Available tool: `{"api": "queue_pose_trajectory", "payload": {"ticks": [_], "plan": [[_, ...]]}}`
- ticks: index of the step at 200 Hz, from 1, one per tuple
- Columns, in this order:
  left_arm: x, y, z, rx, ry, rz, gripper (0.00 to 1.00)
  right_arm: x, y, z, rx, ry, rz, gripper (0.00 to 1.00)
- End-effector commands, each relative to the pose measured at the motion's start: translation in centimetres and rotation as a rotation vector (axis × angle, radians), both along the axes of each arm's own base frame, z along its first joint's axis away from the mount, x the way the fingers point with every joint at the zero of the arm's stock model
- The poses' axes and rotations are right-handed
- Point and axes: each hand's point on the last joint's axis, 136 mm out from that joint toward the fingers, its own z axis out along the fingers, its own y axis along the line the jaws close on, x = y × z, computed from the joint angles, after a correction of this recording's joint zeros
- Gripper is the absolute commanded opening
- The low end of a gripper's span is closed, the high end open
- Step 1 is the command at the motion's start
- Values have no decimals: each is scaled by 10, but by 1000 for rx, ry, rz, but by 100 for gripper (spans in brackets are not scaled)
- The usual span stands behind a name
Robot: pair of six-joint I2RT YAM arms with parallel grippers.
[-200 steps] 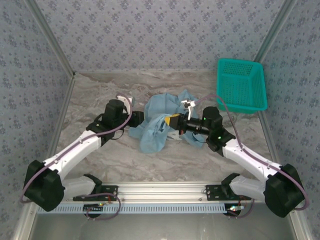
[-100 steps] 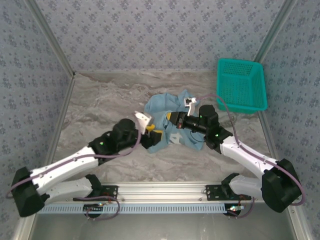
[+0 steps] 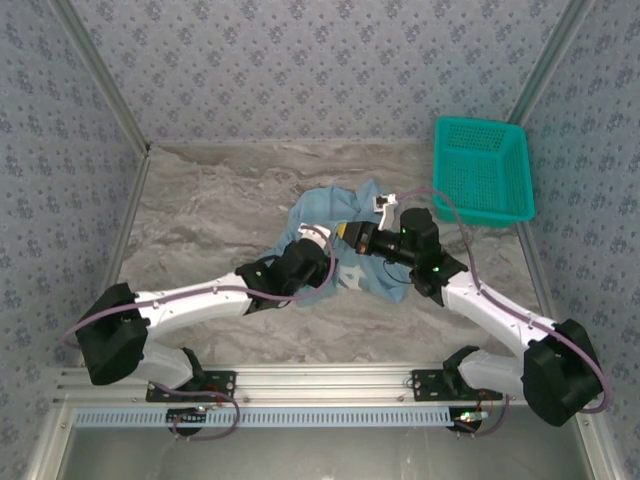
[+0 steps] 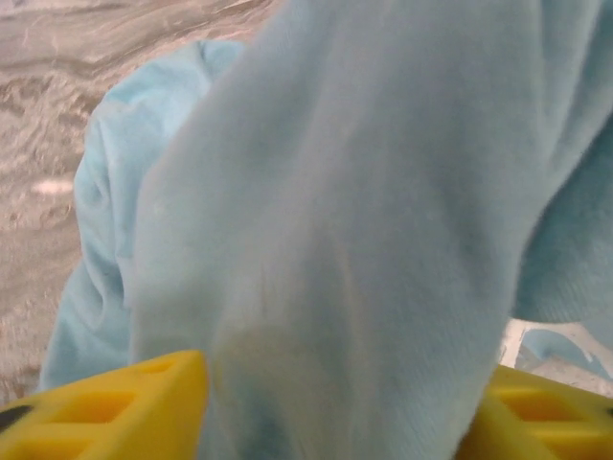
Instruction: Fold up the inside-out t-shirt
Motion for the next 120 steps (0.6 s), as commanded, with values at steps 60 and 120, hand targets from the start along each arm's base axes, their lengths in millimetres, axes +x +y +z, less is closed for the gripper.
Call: {"api": "queue_pose_trajectory", "payload": {"ticks": [60, 120], "plan": [[-52, -32, 66, -474, 132, -611, 0, -1, -21, 16, -84, -38, 14, 0], [-120, -22, 129, -667, 129, -1014, 0, -3, -39, 6, -293, 16, 94, 0]]}}
